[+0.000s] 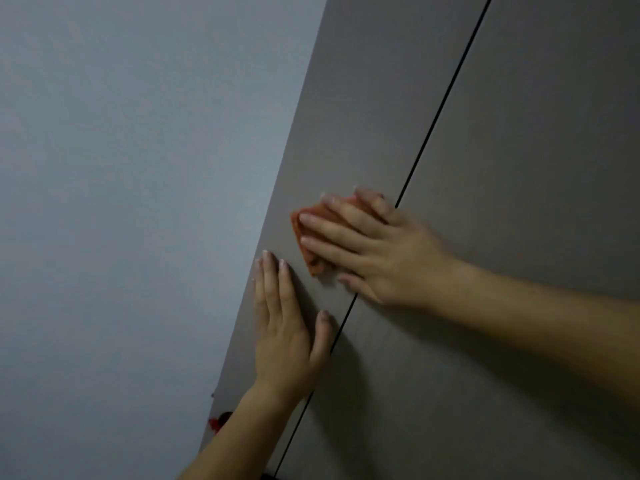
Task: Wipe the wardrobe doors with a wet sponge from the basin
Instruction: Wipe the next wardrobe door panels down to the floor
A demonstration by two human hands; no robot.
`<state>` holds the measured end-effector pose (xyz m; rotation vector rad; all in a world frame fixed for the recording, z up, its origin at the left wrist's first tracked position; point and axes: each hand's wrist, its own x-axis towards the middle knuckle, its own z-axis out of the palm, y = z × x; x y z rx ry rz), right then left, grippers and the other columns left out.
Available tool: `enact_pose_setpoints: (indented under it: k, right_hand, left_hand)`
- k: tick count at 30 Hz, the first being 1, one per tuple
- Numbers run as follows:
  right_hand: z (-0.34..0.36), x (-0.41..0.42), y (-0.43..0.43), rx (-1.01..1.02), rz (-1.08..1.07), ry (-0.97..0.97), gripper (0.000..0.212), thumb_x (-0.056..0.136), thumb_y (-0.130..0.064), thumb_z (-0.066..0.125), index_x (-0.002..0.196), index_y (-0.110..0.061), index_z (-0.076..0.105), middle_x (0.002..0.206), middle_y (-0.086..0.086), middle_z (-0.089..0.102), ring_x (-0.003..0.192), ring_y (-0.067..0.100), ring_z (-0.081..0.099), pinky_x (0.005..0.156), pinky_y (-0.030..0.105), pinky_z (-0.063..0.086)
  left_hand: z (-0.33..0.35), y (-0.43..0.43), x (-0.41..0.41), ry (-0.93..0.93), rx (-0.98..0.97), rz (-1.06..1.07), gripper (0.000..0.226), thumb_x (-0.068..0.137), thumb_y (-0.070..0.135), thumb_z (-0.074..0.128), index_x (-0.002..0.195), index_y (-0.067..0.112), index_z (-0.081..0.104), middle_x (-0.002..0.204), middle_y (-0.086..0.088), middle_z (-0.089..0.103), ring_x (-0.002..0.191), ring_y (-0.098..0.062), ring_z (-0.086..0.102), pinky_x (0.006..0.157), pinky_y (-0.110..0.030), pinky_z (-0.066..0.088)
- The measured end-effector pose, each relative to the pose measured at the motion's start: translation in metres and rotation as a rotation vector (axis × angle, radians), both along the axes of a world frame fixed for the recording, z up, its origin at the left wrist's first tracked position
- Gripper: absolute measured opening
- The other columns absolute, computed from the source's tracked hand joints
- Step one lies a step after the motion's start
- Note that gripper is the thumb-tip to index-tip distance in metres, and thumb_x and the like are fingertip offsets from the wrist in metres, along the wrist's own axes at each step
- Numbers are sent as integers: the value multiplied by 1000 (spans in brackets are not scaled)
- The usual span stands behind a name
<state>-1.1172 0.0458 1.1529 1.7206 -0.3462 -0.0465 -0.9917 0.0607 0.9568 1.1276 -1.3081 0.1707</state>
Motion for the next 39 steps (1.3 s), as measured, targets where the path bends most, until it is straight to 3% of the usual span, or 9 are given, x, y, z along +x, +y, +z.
enact_pose_setpoints:
  k: [5,8,11,14,18,25,32,35,39]
  right_hand:
    - [20,40,-11,-54,-7,-150,66,104,-52,34,162,-21,24,170,10,16,156,39,11,125,56,0]
    - [-24,-5,-1,6,-15,-50,68,104,-52,37,163,-20,21,171,10,12,157,37,8,126,55,1]
    - [-49,-54,16,22,-20,-114,68,103,-49,43,162,-20,25,169,8,19,156,36,18,125,54,13]
    - [-19,-68,22,-14,-37,-293,65,104,-47,42,162,-22,27,169,7,21,154,37,22,124,54,11]
    - [18,-65,24,-65,-148,-602,69,102,-50,36,162,-22,18,171,8,9,156,40,10,123,59,2]
    - [-61,-112,38,22,-153,-307,68,104,-51,42,162,-21,23,170,6,18,155,37,21,124,56,14]
    - [37,-93,33,-89,-205,-742,72,102,-55,30,164,-22,9,172,9,5,156,42,6,124,61,2]
    - [-19,-108,37,-26,-190,-601,75,100,-53,37,163,-22,12,171,8,6,156,42,9,123,60,0]
    - [-81,-155,50,10,-183,-450,69,101,-48,46,162,-24,23,169,4,17,154,36,19,124,54,6]
  left_hand:
    - [0,-2,0,-16,-4,20,89,96,44,48,158,-6,9,170,-20,-6,158,-34,-6,128,-50,3]
    - [-2,-2,3,-17,-11,1,89,96,45,48,158,-6,10,169,-22,-4,158,-36,-5,128,-54,5]
    - [2,1,1,-23,29,-4,90,97,52,45,162,6,3,169,-20,-11,157,-36,-10,127,-55,1]
    - [7,1,-7,-94,78,48,88,97,63,39,163,20,-1,168,-21,-17,154,-41,-18,124,-59,-7]
    - [8,-5,-12,-124,154,108,90,95,69,38,162,30,-9,166,-21,-21,152,-43,-22,122,-64,-9]
    - [9,-2,-10,-132,187,102,93,93,71,38,161,32,-13,167,-19,-22,153,-40,-23,123,-62,-8]
    - [17,7,-18,-59,166,72,94,92,63,43,164,22,-1,168,-18,-19,155,-36,-20,123,-65,-4]
    - [29,13,-29,-119,99,41,89,93,51,48,163,15,5,168,-19,-16,155,-38,-17,122,-67,-3]
    - [47,20,-51,-335,50,48,85,97,57,42,164,17,9,168,-21,-14,155,-42,-14,122,-66,-3]
